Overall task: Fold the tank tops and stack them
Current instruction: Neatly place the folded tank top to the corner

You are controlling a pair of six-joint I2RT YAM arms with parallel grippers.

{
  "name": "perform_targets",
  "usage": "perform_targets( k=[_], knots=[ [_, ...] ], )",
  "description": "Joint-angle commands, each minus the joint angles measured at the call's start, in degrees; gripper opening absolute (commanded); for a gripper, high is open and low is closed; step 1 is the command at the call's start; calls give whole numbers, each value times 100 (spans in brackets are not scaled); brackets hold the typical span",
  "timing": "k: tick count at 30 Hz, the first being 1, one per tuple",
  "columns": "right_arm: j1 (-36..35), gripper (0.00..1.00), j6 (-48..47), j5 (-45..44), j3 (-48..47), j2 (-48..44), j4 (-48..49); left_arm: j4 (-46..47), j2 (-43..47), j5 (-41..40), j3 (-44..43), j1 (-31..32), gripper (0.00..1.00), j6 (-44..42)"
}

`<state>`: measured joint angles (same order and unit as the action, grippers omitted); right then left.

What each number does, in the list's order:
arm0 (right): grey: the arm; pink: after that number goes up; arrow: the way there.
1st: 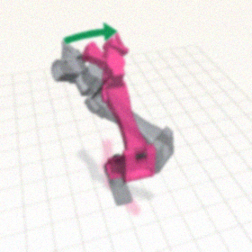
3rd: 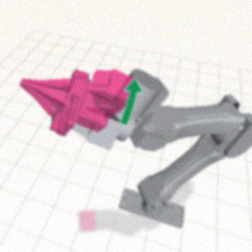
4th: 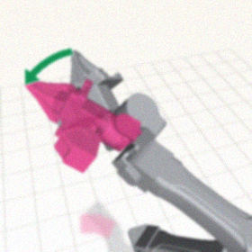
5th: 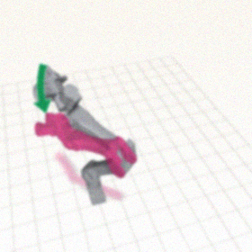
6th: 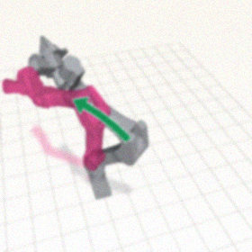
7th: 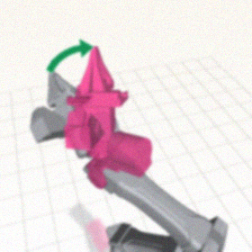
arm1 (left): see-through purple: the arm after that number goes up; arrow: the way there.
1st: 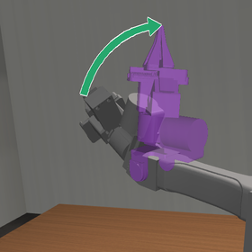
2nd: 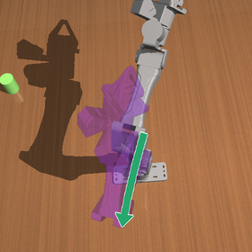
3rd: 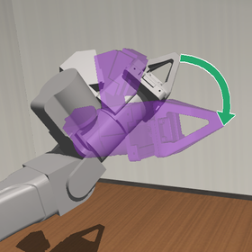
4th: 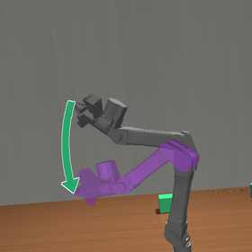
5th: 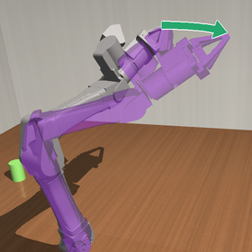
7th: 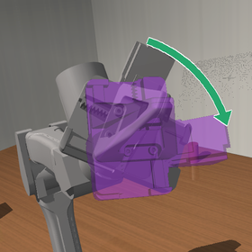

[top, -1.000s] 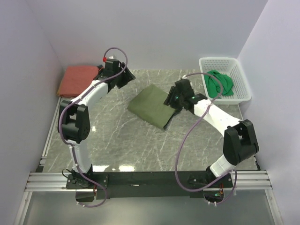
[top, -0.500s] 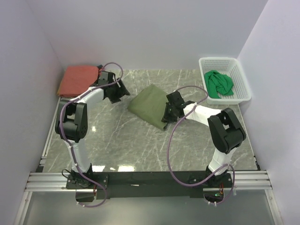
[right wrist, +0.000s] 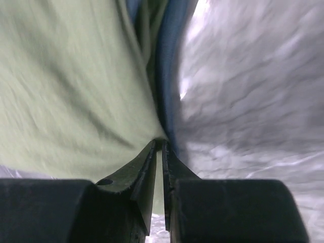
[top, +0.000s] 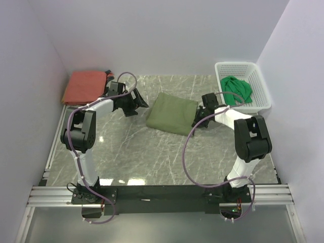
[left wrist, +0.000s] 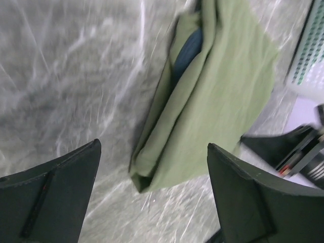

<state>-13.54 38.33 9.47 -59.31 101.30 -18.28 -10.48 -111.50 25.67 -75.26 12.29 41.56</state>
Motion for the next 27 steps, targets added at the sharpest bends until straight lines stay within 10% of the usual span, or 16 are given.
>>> perform_targets(
  k=[1, 10, 15, 27],
  knots=[
    [132, 17, -194, -148, -694, 196, -359, 292, -134, 464, 108, 62, 92, -113],
    [168, 26, -229, -463, -1601, 506, -755, 521, -688, 677, 100, 177, 94, 1],
    [-761, 48, -422, -1157, -1574, -136, -720, -190, -1161, 212, -548, 317, 93, -262],
    [-1617, 50, -431, -1176, -2023, -163, -844, -1351, -2059, -379, -1543, 703, 85, -684]
  ],
)
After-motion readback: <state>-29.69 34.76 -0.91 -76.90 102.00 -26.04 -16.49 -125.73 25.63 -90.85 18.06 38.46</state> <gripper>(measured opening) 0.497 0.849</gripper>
